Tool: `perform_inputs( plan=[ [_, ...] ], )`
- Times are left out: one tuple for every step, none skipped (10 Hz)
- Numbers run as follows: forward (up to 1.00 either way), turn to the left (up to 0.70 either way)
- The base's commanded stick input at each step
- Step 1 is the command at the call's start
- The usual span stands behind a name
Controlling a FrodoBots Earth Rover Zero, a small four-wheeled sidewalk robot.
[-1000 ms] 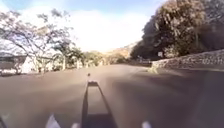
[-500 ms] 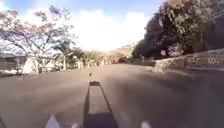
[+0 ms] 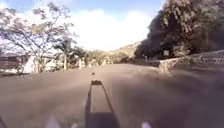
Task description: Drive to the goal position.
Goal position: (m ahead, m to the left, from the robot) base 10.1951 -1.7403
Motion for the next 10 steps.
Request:
perform_inputs(
  plan=[
    [0.85, -0.34],
    [0.85, -0.34],
    [0.85, -0.07],
    [0.85, -0.14],
    [0.85, -0.34],
    [0.85, -0.34],
    [0.85, -0.34],
    [0.85, -0.13],
    [0.85, -0.13],
    [0.85, -0.13]
  ],
)
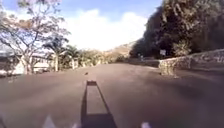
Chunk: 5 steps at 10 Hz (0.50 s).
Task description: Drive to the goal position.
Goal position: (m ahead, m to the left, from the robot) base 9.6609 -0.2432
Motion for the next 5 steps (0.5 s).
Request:
perform_inputs(
  plan=[
    [0.85, -0.34],
    [0.85, -0.33],
    [0.85, -0.33],
    [0.85, 0.00],
    [0.85, 0.00]
  ],
)
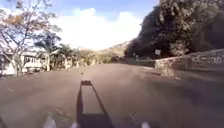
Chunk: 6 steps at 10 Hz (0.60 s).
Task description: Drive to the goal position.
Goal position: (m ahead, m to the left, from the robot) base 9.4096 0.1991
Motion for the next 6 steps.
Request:
perform_inputs(
  plan=[
    [0.85, -0.34],
    [0.85, -0.34],
    [0.85, -0.34],
    [0.85, -0.08],
    [0.85, -0.08],
    [0.85, -0.08]
  ],
)
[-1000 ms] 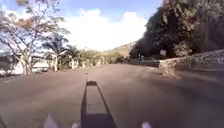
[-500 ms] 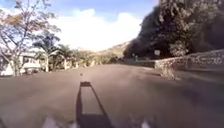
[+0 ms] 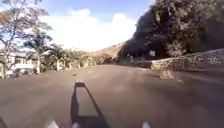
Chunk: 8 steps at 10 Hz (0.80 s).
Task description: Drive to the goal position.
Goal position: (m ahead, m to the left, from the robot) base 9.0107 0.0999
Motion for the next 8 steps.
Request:
perform_inputs(
  plan=[
    [0.85, -0.15],
    [0.85, -0.23],
    [0.85, -0.31],
    [0.85, 0.00],
    [0.85, 0.00],
    [0.85, 0.00],
    [0.85, 0.00],
    [0.85, 0.00]
  ],
)
